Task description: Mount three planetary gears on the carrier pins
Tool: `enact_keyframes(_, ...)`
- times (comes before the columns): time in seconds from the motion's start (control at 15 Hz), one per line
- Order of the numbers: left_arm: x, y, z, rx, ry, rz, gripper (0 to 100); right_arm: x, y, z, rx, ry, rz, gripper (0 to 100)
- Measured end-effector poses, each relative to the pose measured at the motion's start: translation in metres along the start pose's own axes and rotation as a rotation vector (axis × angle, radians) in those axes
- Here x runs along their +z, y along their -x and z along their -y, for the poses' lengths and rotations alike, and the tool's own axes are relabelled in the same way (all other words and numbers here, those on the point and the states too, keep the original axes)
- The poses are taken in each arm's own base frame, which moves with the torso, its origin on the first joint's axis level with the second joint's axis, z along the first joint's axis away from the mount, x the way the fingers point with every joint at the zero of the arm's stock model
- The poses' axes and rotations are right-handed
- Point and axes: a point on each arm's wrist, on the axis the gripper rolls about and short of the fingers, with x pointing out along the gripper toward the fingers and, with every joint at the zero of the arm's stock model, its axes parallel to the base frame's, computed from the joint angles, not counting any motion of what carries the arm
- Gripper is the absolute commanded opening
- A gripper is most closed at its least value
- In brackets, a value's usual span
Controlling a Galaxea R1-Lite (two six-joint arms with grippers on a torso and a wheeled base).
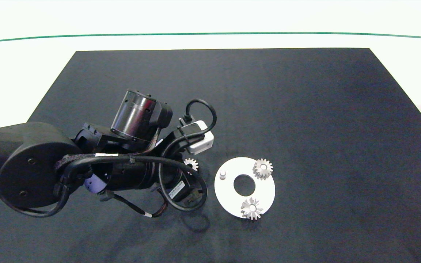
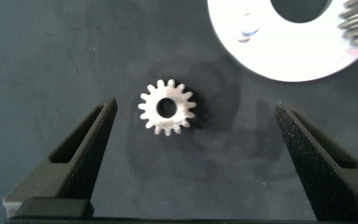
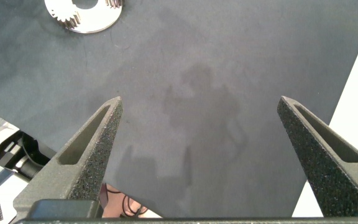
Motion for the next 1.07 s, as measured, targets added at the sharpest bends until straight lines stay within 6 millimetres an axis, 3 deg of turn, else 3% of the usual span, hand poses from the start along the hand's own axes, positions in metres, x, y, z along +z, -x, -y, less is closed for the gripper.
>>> enact_keyframes(1.07, -0.011, -0.020, -0.008, -0.028, 0.023, -0.009, 100, -0.001, -0.003, -0.001, 0.007, 0.002, -0.014, 100)
